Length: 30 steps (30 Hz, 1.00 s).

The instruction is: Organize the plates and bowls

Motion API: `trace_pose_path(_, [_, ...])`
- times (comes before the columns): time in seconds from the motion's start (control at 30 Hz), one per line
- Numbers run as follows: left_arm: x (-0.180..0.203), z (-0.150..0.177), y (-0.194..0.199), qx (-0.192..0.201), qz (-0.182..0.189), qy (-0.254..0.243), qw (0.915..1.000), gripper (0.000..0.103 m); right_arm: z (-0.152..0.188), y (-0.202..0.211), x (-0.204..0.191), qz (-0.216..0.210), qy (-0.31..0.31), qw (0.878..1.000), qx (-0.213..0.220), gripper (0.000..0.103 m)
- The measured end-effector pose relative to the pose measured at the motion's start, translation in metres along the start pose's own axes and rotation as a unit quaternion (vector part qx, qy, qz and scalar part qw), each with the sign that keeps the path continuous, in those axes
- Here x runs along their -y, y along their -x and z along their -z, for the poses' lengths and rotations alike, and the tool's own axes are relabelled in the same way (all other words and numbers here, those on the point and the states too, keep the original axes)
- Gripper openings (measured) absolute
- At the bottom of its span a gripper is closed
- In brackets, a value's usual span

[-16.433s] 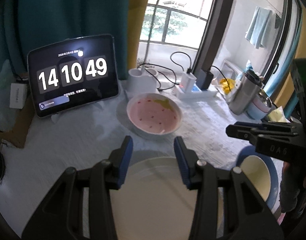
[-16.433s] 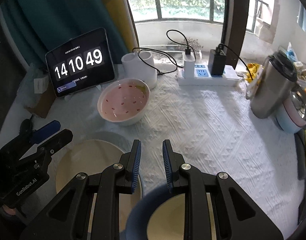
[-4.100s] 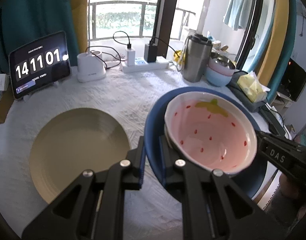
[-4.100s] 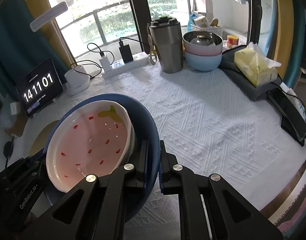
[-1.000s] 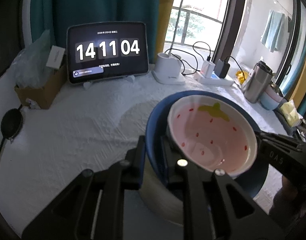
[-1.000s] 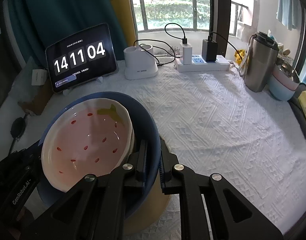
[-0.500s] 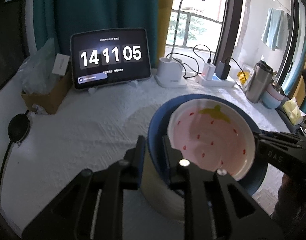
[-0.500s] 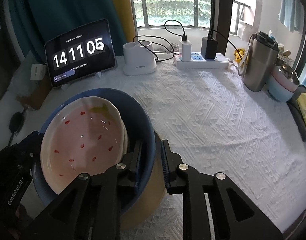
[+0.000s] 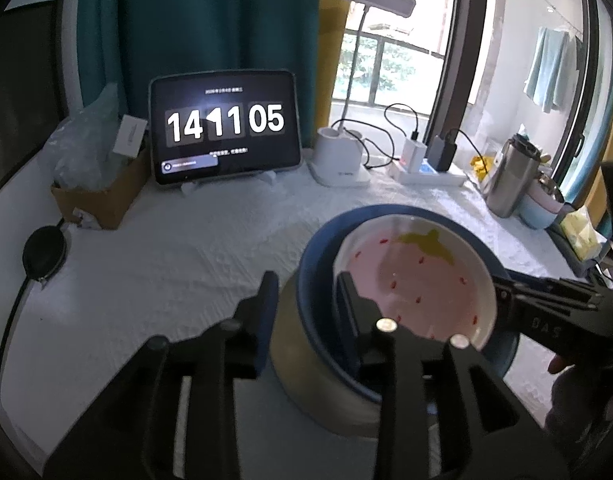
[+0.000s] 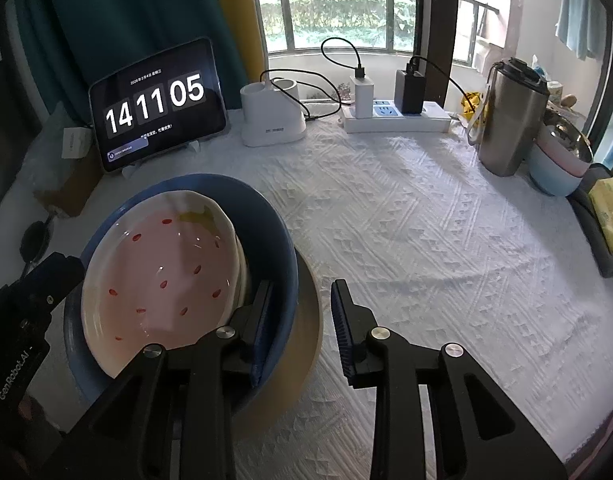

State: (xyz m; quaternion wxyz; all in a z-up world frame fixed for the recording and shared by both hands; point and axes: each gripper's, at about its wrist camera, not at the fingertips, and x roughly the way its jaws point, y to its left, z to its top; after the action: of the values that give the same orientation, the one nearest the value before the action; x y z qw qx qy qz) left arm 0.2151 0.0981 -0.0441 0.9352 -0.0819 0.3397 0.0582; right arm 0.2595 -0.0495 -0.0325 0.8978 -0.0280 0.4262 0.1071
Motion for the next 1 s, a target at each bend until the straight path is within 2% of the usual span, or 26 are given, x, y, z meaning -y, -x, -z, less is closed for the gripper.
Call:
trace_pose_path(0.23, [0.009, 0.003, 0.013, 0.008, 0.011, -0.002, 0.9999, 0.044, 0.004, 0.021, 0.006, -0.003, 0.002, 1.0, 0.024, 0.033])
trace_pose_path(0.57, [0.028, 0.011, 0.037, 0.023, 0.04, -0.016, 0.9988, 0.045, 0.017, 0.049, 0.012, 0.006, 0.011, 0.999, 0.051, 0.035])
trace_pose_path(0.97, [0.046, 0.023, 0.068, 0.053, 0.043, -0.028, 0.9973, 0.047, 0.038, 0.084, 0.032, 0.015, -0.007, 0.996, 0.087, 0.037])
trace_pose_path(1.0, [0.048, 0.025, 0.071, 0.055, 0.044, -0.028, 0.9971, 0.05, 0.04, 0.087, 0.033, 0.015, -0.008, 0.996, 0.092, 0.037])
